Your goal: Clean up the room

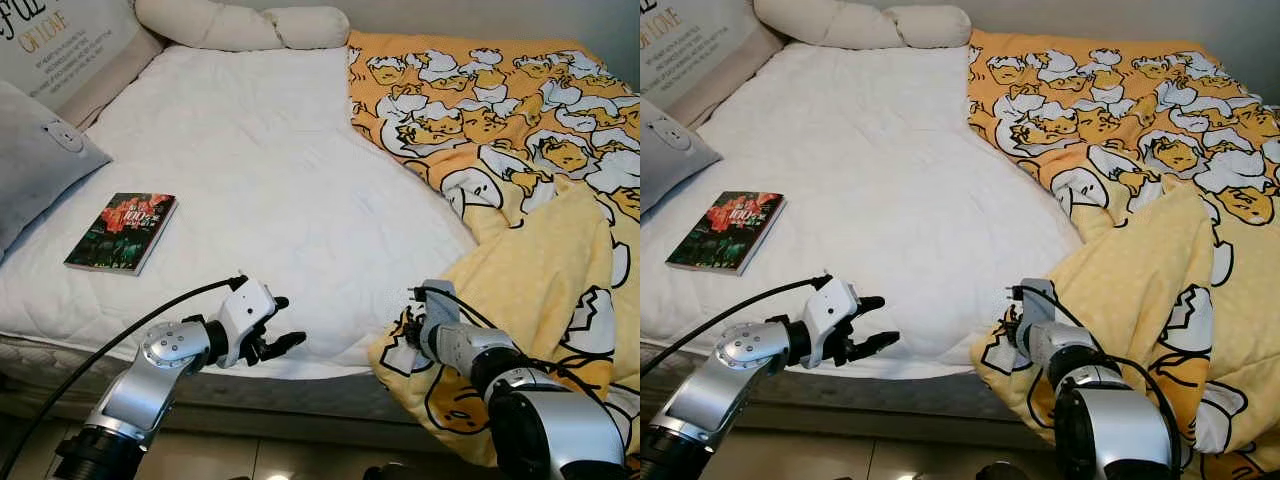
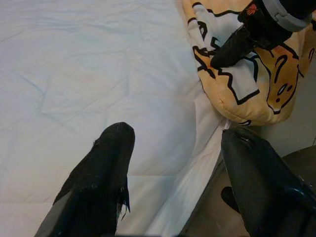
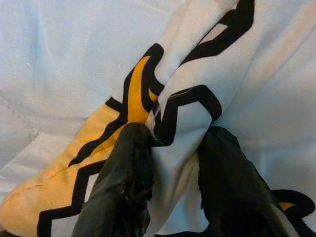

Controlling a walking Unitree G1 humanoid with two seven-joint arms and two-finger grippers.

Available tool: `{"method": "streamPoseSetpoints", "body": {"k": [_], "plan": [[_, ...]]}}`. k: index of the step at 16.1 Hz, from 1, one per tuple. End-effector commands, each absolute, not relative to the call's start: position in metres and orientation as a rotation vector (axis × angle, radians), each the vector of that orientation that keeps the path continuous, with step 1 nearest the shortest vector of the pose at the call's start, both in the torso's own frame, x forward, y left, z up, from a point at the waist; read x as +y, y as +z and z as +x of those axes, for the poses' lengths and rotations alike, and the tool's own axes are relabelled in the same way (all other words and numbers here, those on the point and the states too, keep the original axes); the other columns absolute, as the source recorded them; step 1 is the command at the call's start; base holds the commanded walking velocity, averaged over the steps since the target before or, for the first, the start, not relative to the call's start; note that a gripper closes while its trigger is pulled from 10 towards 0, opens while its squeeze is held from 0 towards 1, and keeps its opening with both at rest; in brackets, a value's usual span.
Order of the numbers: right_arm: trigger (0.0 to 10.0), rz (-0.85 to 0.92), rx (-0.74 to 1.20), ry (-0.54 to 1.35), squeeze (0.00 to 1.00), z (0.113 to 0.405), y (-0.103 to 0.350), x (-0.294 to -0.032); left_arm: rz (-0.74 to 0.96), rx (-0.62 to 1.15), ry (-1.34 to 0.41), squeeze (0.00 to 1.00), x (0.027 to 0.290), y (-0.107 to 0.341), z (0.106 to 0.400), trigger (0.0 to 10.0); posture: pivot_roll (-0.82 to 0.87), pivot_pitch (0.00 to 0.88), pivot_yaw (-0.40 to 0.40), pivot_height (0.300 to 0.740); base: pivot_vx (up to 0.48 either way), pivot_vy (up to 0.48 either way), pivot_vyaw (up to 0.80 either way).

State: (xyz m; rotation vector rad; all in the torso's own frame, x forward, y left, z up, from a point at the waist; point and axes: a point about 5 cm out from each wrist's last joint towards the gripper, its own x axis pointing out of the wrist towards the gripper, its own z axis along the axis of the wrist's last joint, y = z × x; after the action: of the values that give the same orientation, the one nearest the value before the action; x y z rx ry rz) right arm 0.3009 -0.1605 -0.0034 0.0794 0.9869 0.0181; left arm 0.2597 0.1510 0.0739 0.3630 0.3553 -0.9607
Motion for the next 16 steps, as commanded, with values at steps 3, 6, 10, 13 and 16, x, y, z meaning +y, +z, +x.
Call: {"method": "streamPoseSetpoints", "body": {"k": [3,6,10,13,16], "plan": [[0.0,0.099,1.002,0.031,0.0,0.297,-0.007,-0.162,0.384,0.339,-0.972,0.0,0.147,0.077,0.263,10.0,0.01,0.0,0.017,0.74,0.0,0.0,0.0],[0.0,0.114,0.989,0.055,0.0,0.296,-0.008,-0.162,0.384,0.337,-0.975,0.0,0.146,0.076,0.263,10.0,0.0,0.0,0.022,0.74,0.0,0.0,0.0],[0.0,0.119,0.995,0.092,0.0,0.293,-0.01,-0.164,0.388,0.34,-0.983,0.0,0.147,0.075,0.262,10.0,0.0,0.0,0.02,0.74,0.0,0.0,0.0],[0.0,-0.01,0.945,0.494,0.0,0.289,-0.009,-0.148,0.387,0.344,-0.988,0.0,0.147,0.074,0.258,10.0,0.0,0.0,0.016,0.74,0.0,0.0,0.0],[0.0,-0.07,0.981,0.848,0.0,0.272,-0.013,-0.14,0.382,0.346,-0.992,0.0,0.146,0.073,0.256,10.0,0.0,0.0,0.018,0.74,0.0,0.0,0.0]]}}
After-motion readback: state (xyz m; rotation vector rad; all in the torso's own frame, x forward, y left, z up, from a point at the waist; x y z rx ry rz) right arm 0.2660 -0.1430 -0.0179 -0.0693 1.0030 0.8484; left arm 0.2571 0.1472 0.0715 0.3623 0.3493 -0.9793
